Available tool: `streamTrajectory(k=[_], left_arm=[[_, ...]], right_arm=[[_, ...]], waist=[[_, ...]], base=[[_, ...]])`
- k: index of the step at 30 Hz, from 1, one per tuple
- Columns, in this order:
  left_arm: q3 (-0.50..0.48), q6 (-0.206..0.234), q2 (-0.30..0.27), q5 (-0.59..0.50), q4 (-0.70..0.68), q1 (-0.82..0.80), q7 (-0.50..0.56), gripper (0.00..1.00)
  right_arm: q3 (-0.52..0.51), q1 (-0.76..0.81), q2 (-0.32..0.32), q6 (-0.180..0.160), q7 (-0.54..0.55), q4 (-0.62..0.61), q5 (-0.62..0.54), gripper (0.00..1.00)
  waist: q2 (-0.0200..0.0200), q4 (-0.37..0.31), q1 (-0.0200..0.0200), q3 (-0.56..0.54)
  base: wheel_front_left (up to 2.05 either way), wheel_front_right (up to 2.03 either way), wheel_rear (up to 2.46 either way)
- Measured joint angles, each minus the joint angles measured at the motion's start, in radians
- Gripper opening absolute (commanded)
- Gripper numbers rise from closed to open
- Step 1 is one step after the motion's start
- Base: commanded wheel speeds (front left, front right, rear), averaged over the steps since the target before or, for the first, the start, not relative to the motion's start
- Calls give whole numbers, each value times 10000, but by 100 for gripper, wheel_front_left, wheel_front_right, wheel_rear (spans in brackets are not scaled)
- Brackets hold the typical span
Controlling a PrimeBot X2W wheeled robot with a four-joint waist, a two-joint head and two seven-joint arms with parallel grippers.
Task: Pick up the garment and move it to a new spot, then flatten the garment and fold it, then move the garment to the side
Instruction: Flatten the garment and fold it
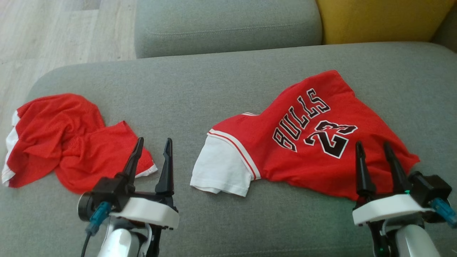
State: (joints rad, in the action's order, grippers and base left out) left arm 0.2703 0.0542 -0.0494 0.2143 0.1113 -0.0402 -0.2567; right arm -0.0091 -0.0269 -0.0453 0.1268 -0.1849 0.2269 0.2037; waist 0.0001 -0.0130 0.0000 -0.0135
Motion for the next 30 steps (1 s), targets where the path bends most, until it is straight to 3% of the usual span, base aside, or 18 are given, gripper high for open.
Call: streamTrajectory(k=[9,18,30], left_arm=[[130,-151,0,0,418,-11,0,100],[807,-734,-86,-353,2955,-464,546,100],[1066,-1126,-98,-169,5068,-1764,1264,100]], right_arm=[[61,-30,0,0,0,-35,65,100],[8,-39,0,0,0,8,65,100],[-12,-382,2,0,-48,82,65,100]], waist=[[0,-185,0,125],[0,-500,0,508],[0,-922,0,1098]], base=[[0,0,0],[0,0,0],[0,0,0]])
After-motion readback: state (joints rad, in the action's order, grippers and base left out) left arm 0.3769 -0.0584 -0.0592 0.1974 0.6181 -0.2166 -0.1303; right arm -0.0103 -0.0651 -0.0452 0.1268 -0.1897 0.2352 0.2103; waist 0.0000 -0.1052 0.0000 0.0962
